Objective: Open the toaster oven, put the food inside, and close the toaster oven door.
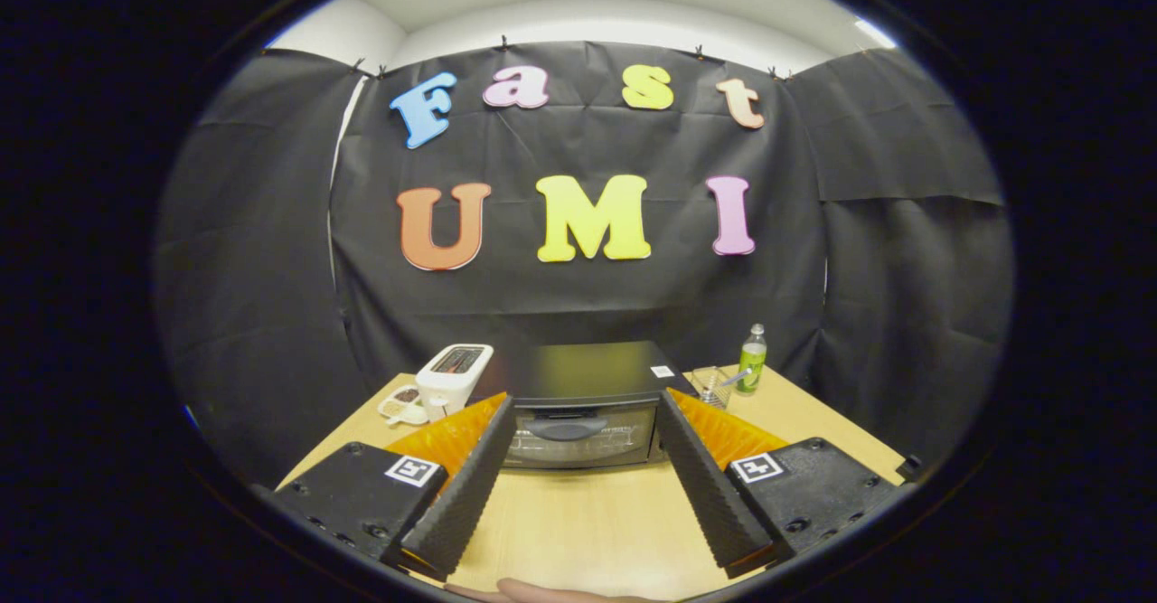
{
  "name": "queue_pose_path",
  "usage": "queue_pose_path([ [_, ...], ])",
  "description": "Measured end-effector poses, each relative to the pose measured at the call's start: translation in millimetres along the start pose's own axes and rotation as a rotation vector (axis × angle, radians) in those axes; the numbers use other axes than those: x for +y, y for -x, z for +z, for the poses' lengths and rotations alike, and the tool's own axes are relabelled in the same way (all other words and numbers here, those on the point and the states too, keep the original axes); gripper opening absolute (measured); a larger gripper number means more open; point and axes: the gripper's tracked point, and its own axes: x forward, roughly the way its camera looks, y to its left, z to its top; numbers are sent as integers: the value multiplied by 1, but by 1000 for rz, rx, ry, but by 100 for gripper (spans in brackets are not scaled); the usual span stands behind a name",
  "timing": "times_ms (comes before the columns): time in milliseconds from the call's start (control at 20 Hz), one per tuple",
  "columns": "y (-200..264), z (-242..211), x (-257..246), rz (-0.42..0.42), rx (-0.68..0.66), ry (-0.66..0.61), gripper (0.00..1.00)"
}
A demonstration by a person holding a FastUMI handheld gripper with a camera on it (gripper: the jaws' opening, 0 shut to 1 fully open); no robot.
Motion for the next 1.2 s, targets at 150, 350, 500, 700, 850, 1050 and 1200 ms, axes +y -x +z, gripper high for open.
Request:
queue_pose_path([
  [150, -7, 3, -4, -16, -15, -14, 100],
  [350, -30, 0, 6, 8, -15, -12, 100],
  [500, -58, -10, 15, 38, -20, -11, 100],
  [700, -105, -30, 18, 27, 5, 13, 100],
  [850, -142, -48, 17, 20, 25, 9, 100],
  [1050, -185, -73, 13, 41, 77, -9, 100],
  [1200, -206, -81, 10, 33, 66, -4, 100],
])
